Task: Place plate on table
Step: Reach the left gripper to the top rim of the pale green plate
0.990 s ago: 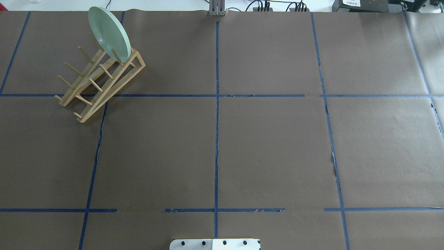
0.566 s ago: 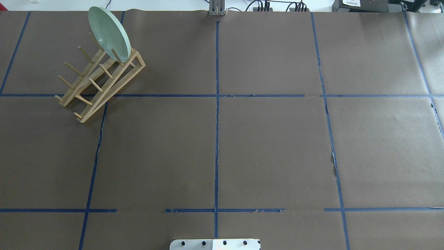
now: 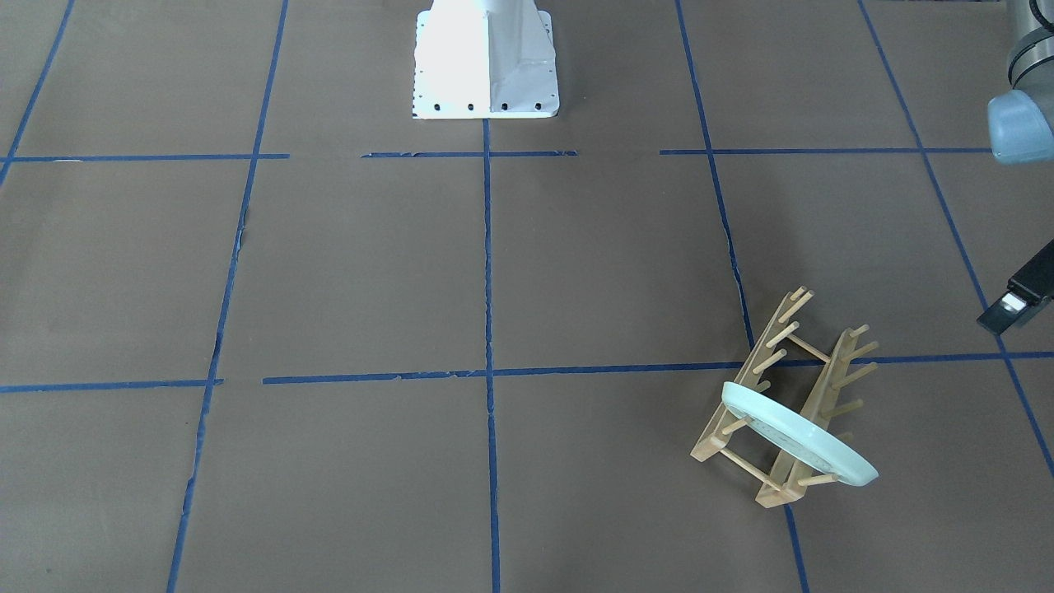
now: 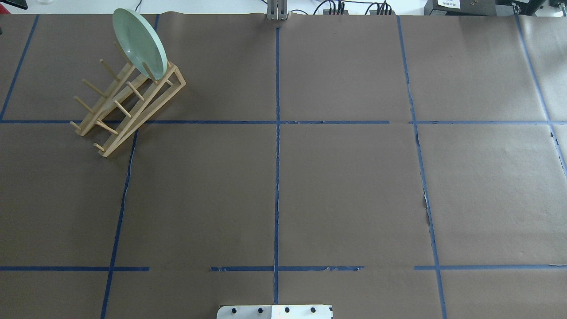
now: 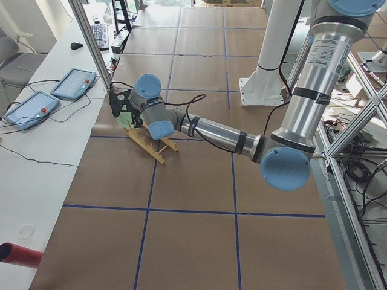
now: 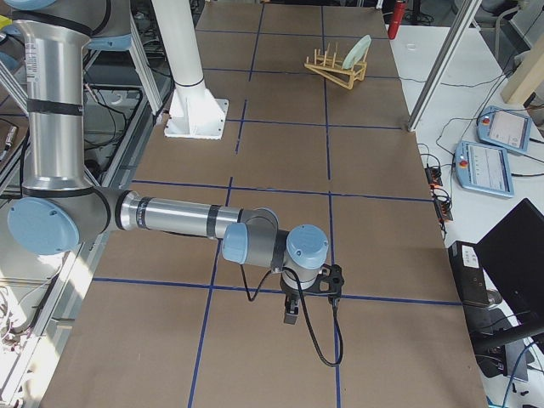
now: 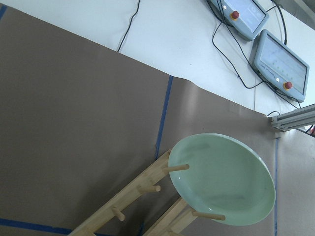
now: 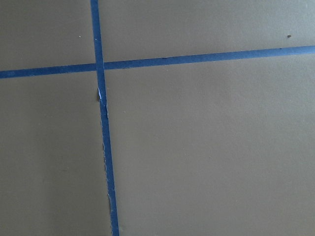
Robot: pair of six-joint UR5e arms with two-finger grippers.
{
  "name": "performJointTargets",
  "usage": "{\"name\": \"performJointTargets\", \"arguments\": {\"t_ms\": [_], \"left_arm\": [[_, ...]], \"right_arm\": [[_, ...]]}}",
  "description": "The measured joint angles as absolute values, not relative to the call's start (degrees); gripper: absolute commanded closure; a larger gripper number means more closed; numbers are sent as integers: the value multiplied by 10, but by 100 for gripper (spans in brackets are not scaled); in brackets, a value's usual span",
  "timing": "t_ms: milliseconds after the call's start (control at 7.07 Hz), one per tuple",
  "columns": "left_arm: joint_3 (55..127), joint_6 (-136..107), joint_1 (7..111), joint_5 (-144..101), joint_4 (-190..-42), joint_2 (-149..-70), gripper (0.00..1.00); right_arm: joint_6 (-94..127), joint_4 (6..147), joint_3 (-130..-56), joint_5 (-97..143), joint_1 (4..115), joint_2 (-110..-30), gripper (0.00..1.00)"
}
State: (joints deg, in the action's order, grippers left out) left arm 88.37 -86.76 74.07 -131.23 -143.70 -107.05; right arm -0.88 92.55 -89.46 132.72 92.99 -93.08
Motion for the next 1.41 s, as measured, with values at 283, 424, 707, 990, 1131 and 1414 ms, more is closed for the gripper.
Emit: {"name": "performJointTargets", "arguments": {"t_ms": [283,424,707,990,1131,1414], "left_arm": [[858,-1030,639,-1180,-1501,-1109,0],[855,-1055,609,-1141,-1505,-1125,0],[852,-1064,592,-1120,-1504,-1140,6],[831,-1064,589,-1117,-1504,-1160,21],[816,-1064,589,-1116,-1504,-1168,34],[802,-1063,588,-1116,-1506,-1173,56]], "right_arm": [[-9,926,-895,1327,930,-931,0],[-9,925,-895,1327,930,-931,0],[-9,926,-895,1327,930,-931,0],[-9,925,-895,1327,930,-931,0],[-9,925,-895,1327,930,-931,0],[-9,926,-895,1327,930,-931,0]]}}
